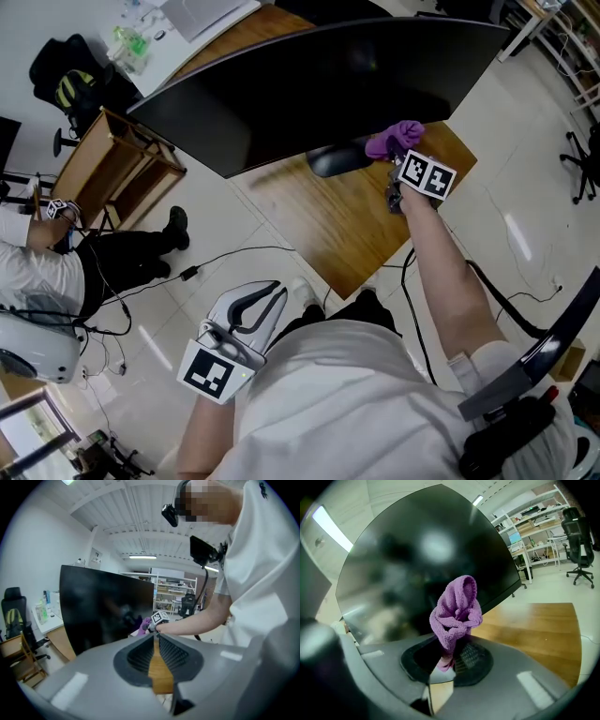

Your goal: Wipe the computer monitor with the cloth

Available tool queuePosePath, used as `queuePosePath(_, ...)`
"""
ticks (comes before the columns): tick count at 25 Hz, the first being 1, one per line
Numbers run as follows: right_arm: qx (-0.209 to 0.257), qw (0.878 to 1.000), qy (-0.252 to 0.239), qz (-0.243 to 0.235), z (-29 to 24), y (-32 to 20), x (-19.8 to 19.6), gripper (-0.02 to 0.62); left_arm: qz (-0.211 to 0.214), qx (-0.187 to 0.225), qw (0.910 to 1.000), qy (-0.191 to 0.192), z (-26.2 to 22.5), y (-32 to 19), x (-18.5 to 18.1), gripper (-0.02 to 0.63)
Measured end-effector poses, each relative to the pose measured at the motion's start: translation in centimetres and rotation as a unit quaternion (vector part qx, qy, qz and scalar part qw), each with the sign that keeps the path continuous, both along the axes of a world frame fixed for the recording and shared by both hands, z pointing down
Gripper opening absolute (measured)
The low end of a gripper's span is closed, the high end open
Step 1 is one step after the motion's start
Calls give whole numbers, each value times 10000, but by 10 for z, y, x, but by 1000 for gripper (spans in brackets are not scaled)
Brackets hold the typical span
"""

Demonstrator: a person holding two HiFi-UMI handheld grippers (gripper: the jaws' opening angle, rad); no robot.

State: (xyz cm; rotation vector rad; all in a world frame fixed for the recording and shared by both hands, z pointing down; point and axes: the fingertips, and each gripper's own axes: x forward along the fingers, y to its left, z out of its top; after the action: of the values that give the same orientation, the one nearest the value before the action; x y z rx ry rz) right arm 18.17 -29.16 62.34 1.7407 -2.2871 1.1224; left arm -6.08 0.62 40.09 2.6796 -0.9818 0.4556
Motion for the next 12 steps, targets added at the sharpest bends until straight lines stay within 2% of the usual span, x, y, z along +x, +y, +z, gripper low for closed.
queuePosePath(12, 0, 9996, -27, -277, -3, 14, -65, 48, -84, 70, 9998, 151, 4, 15, -33, 57)
